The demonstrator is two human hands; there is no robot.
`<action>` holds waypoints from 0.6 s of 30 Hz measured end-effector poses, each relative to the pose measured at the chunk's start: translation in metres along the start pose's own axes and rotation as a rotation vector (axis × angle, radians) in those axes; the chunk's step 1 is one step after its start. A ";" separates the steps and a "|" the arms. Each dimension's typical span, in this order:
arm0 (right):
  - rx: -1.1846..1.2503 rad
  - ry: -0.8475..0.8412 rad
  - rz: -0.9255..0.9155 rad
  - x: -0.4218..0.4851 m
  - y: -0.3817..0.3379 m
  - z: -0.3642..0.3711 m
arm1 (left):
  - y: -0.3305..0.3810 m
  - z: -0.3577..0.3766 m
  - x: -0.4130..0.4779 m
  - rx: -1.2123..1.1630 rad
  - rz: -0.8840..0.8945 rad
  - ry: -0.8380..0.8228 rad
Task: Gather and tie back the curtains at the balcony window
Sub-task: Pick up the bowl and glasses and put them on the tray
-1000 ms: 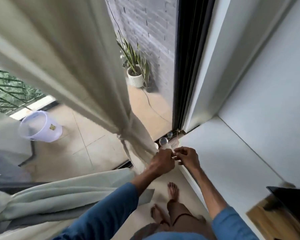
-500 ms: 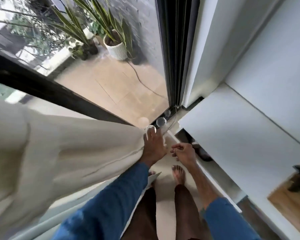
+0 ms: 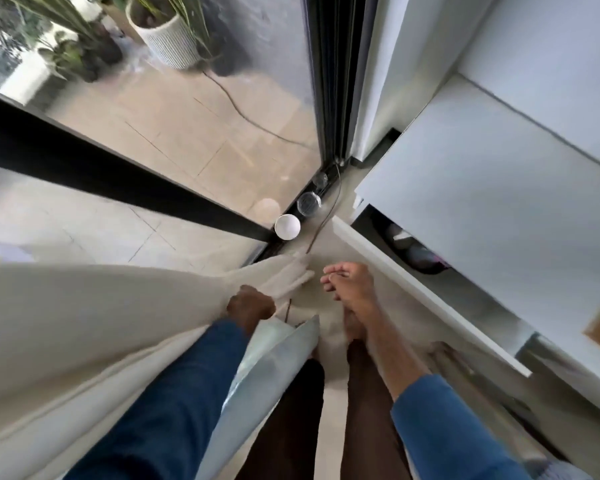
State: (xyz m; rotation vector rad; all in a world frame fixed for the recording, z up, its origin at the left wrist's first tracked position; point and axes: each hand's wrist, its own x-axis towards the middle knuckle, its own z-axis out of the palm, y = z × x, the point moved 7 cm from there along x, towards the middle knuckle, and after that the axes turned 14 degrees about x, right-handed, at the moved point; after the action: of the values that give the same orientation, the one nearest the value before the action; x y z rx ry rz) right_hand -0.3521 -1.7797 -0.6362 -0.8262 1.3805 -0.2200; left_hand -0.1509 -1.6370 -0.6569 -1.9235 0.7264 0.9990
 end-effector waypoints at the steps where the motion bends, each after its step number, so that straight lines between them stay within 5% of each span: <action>1: -0.005 -0.009 0.017 0.005 0.007 0.004 | -0.003 0.009 0.011 0.037 0.025 -0.042; 6: -0.069 -0.031 0.011 0.047 0.025 0.021 | 0.014 0.003 0.051 0.231 0.180 -0.102; 10: -0.084 -0.036 -0.045 0.108 0.034 0.040 | 0.050 -0.033 0.097 -0.060 0.148 0.227; 13: -0.108 -0.038 -0.081 0.162 0.055 0.060 | 0.069 -0.034 0.145 -0.331 0.102 0.259; 18: -0.180 -0.027 -0.117 0.236 0.102 0.087 | 0.081 -0.010 0.220 -0.456 0.050 0.307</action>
State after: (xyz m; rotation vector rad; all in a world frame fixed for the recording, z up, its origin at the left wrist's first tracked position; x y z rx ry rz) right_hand -0.2527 -1.8133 -0.8860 -1.0577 1.3420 -0.1754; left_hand -0.0956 -1.7100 -0.8732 -2.5050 0.7670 0.9694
